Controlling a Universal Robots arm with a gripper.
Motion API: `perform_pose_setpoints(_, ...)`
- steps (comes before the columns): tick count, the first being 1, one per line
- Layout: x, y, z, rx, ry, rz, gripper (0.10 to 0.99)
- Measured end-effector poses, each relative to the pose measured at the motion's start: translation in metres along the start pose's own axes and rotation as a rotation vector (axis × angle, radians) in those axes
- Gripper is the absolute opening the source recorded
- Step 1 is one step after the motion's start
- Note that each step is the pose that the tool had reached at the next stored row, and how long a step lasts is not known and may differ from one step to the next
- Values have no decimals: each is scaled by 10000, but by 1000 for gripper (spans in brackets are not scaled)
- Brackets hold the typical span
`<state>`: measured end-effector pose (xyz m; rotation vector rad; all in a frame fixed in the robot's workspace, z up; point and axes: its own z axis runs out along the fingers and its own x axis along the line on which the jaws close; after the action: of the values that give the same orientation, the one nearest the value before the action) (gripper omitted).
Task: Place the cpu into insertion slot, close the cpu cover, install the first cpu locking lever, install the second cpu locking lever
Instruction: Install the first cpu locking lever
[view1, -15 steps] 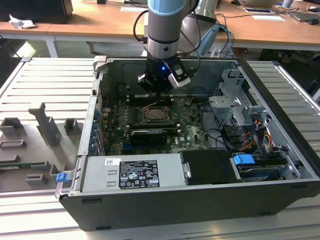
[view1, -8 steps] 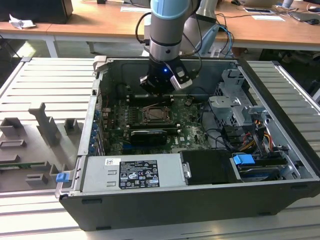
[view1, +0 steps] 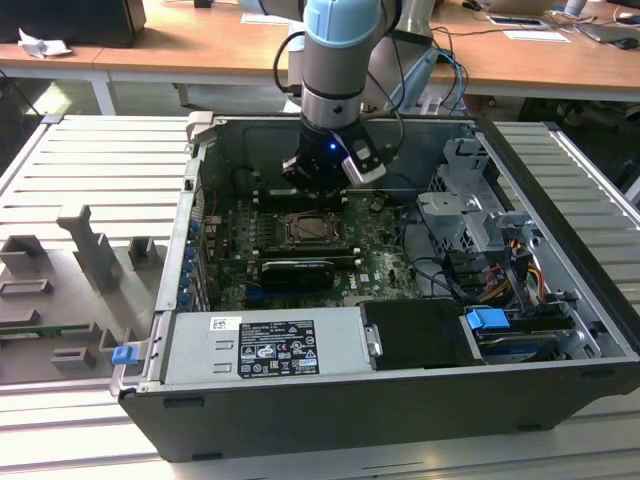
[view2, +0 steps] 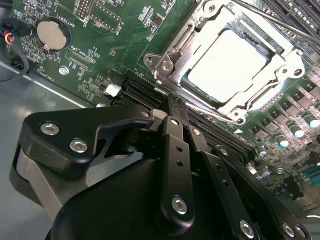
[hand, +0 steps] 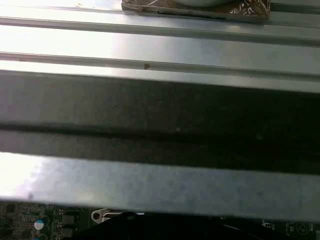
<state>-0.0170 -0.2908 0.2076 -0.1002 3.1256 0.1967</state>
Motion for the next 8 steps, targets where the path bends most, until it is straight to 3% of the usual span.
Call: perform_pose_setpoints(8, -8, -4, 25, 86, 7, 0, 106)
